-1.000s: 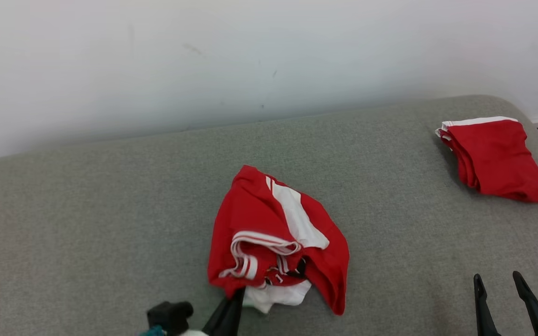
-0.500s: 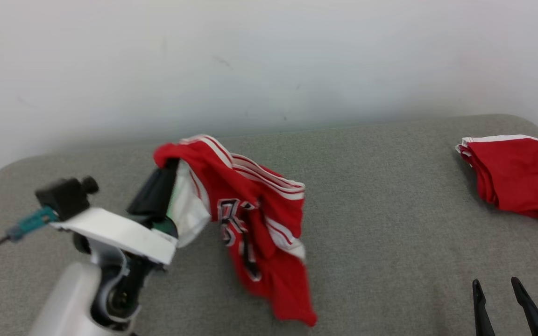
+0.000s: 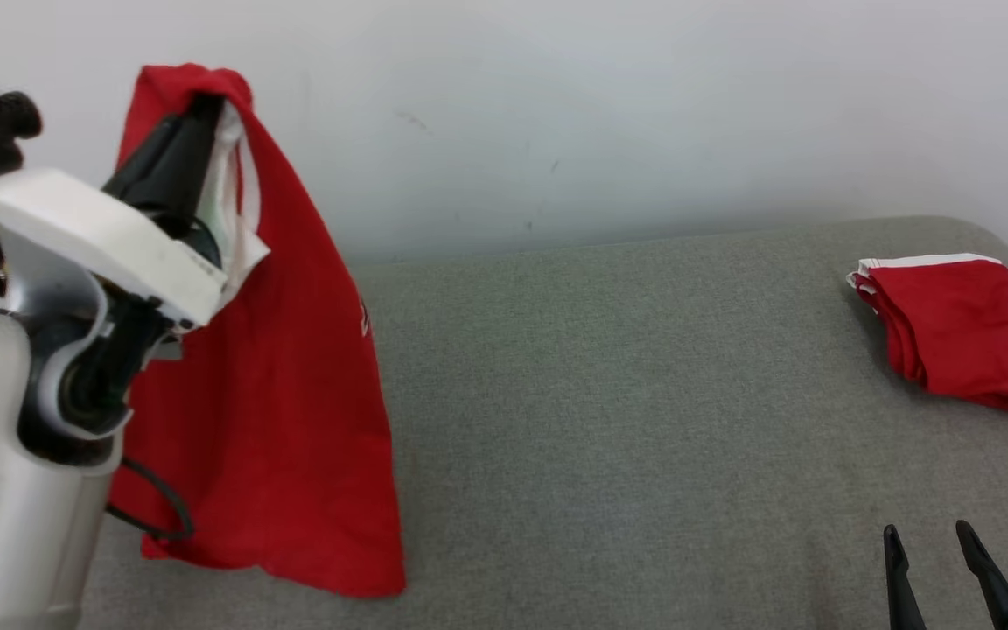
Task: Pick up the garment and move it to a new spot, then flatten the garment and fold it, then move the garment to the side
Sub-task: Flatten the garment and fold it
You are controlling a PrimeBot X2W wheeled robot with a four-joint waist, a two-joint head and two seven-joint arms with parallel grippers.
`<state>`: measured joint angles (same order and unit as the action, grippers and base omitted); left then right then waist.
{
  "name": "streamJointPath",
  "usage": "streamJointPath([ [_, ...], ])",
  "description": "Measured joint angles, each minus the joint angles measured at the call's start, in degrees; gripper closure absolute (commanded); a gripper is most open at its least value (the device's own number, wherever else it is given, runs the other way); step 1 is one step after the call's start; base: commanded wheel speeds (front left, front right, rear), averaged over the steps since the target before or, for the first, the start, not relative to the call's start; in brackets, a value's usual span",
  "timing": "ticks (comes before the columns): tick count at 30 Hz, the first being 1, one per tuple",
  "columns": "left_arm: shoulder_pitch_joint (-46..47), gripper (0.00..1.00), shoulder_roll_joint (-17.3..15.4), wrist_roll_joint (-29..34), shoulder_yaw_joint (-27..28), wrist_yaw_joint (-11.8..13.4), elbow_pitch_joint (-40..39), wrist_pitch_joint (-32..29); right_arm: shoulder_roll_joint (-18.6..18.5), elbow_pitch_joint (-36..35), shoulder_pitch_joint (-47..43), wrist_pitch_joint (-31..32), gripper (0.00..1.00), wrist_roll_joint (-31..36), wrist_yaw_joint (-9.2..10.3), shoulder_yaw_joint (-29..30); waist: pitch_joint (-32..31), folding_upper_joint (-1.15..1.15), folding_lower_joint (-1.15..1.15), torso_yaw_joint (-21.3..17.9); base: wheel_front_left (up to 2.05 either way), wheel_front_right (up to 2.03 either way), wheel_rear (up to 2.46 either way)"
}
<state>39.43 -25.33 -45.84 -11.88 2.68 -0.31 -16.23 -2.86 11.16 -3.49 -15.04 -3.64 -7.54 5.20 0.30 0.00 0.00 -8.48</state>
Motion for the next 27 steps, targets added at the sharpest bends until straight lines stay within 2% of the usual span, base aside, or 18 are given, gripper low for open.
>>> streamJointPath([
  [4,0.97,1.0,3.08,0.57,-4.2,0.24,0.52,-2.11,0.0,0.26,0.38,0.0,0.0,-0.16,0.0,-0.31,0.19,0.0,0.0,-0.4,0.0,0.0,0.0],
  [16,-1.32,1.0,19.96,-2.24,-17.7,-2.22,11.1,-1.79,0.01,1.01,2.76,0.0,0.0,-1.99,0.0,-2.38,2.12,0.0,0.0,-4.66,0.0,0.0,0.0],
  [19,-1.21,1.0,21.93,-2.24,-22.41,-2.61,14.33,-0.77,-0.01,1.35,3.87,0.0,0.0,-2.91,0.0,-3.33,3.29,0.0,0.0,-6.31,0.0,0.0,0.0],
  [22,-1.14,1.0,22.34,-2.74,-26.26,-2.04,17.63,0.82,0.0,1.74,4.6,0.0,0.0,-3.59,0.0,-4.13,4.45,0.0,0.0,-8.26,0.0,0.0,0.0],
  [24,-1.13,0.63,22.34,-4.88,-29.44,-1.58,18.59,2.34,0.0,1.96,4.65,0.0,0.0,-3.81,0.0,-4.23,5.12,0.0,0.0,-9.56,0.0,0.0,0.0],
  [25,-1.09,0.12,22.39,-6.05,-31.29,-1.13,18.79,3.02,-0.01,2.03,4.66,0.0,0.0,-3.9,0.0,-4.22,5.43,0.0,0.0,-10.13,0.0,0.0,0.0],
  [26,-1.03,0.0,22.5,-6.75,-32.82,-0.59,19.06,3.83,-0.01,2.07,4.68,0.0,0.0,-3.94,0.0,-4.2,5.76,0.01,0.0,-10.66,0.0,0.0,0.0],
  [27,-0.93,0.0,22.53,-7.91,-34.5,-0.1,19.2,4.5,-0.02,2.12,4.7,0.0,0.0,-3.98,0.0,-4.19,6.06,0.0,0.0,-11.08,0.0,0.0,0.0],
])
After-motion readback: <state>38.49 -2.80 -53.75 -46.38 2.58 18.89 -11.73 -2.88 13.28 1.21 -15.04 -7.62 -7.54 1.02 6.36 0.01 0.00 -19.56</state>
